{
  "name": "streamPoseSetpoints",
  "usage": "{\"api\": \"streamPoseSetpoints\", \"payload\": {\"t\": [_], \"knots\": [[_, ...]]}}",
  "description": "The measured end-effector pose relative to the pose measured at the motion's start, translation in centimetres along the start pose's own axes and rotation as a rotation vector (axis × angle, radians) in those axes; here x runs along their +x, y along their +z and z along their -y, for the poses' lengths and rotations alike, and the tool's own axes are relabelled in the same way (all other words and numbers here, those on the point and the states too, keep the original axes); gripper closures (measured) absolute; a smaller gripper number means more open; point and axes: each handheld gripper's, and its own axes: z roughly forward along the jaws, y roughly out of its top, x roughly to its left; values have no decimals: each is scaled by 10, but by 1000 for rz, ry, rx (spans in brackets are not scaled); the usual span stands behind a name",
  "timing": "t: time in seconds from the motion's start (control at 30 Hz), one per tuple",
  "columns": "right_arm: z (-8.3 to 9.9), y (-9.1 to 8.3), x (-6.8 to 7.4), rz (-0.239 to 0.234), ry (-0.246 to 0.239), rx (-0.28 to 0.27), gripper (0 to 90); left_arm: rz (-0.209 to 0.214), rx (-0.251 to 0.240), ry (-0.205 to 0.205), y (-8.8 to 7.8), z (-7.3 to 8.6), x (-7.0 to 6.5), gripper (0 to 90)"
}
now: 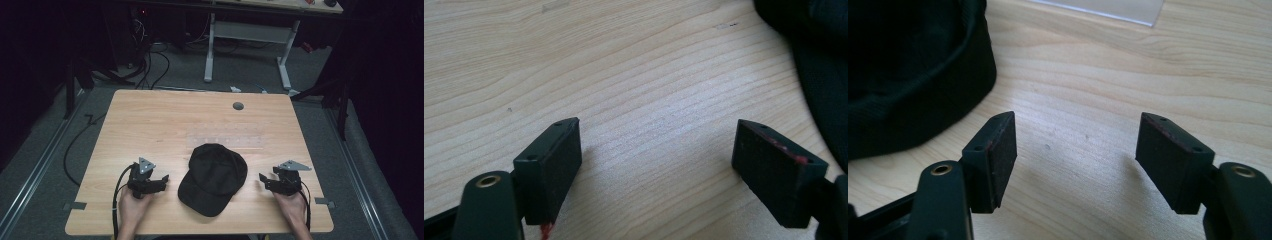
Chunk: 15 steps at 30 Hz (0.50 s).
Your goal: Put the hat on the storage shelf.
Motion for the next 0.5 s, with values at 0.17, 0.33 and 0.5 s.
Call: {"api": "streamPoseSetpoints", "payload": {"t": [0.17, 0.33, 0.5], "knots": [[-9, -8, 5, -27, -3, -17, 373, 0, 1, -1, 0, 0, 0, 205], [-15, -12, 14, -53, -10, -32, 394, -1, -1, 1, 0, 0, 0, 206], [-21, -8, 20, -57, 0, -36, 411, -4, -3, 1, 0, 0, 0, 207]]}}
